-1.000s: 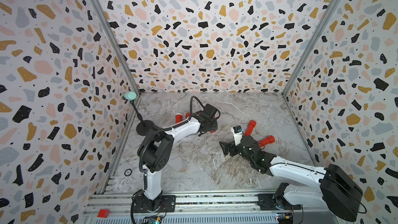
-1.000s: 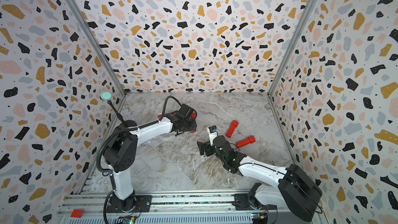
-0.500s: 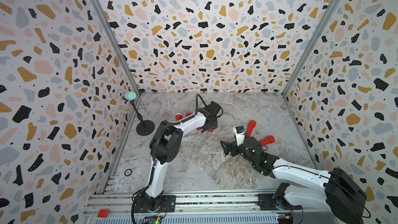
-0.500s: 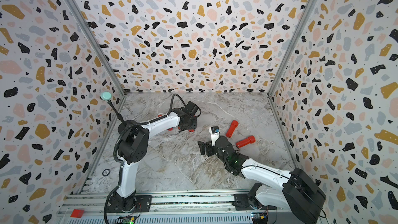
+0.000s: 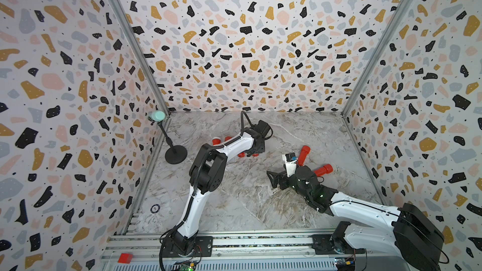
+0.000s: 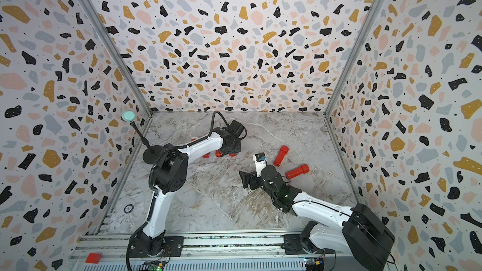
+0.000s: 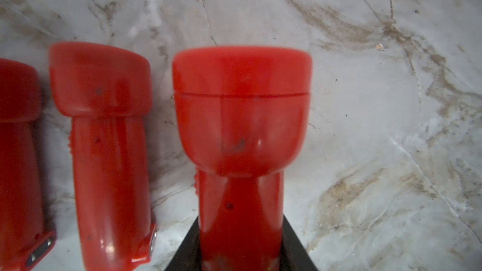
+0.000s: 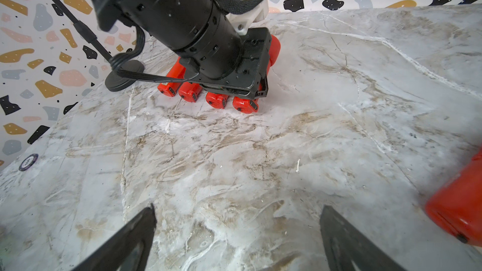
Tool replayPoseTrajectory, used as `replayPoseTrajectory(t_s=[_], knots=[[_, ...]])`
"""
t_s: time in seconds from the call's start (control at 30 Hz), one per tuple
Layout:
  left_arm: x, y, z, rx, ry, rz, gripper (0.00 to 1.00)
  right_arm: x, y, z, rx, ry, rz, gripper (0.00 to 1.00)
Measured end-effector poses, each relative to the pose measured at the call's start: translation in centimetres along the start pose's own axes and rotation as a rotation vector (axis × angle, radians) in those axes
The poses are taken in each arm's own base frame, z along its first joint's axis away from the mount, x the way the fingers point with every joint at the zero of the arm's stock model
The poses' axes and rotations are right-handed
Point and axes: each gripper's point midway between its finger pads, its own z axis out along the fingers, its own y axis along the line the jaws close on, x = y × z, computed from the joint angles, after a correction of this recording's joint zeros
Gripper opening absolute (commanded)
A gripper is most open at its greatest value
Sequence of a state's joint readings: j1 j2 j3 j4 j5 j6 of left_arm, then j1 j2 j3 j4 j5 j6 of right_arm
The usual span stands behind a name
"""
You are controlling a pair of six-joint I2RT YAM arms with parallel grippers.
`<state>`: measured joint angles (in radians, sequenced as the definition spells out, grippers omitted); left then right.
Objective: Close the plug at the bottom of the flashlight
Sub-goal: Place the flashlight at the center of the board.
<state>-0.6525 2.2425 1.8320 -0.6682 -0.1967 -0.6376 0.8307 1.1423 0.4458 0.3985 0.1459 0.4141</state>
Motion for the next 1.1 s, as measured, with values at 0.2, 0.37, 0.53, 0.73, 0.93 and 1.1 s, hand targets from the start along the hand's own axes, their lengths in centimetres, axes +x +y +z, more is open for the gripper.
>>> replayPoseTrajectory(t_s=[0.2, 0.37, 0.53, 0.73, 0.93, 1.1], knots=[[-0.7, 0.1, 0.4, -0.034, -0.004, 0.021, 0.00, -0.2, 0.1, -0.1, -0.004, -0.008, 0.002, 0.99], [-0.8, 0.3, 0.6, -0.061, 0.003, 0.035, 0.00, -0.2, 0.1, -0.1, -0.005, -0.009, 0.002, 1.00], [-1.0, 0.2, 1.0, -0.070, 0.009, 0.046, 0.00, -0.2, 0.1, -0.1, -0.006, -0.009, 0.002, 0.99], [-0.4, 0.4, 2.0, -0.088, 0.032, 0.061, 0.00, -0.2, 0.1, -0.1, -0.007, -0.009, 0.002, 0.99], [0.1, 0.6, 2.4, -0.101, 0.052, 0.067, 0.00, -0.2, 0.1, -0.1, -0.008, -0.008, 0.005, 1.00], [0.1, 0.7, 2.4, -0.103, 0.053, 0.067, 0.00, -0.2, 0.2, -0.1, -0.012, -0.007, 0.006, 1.00]])
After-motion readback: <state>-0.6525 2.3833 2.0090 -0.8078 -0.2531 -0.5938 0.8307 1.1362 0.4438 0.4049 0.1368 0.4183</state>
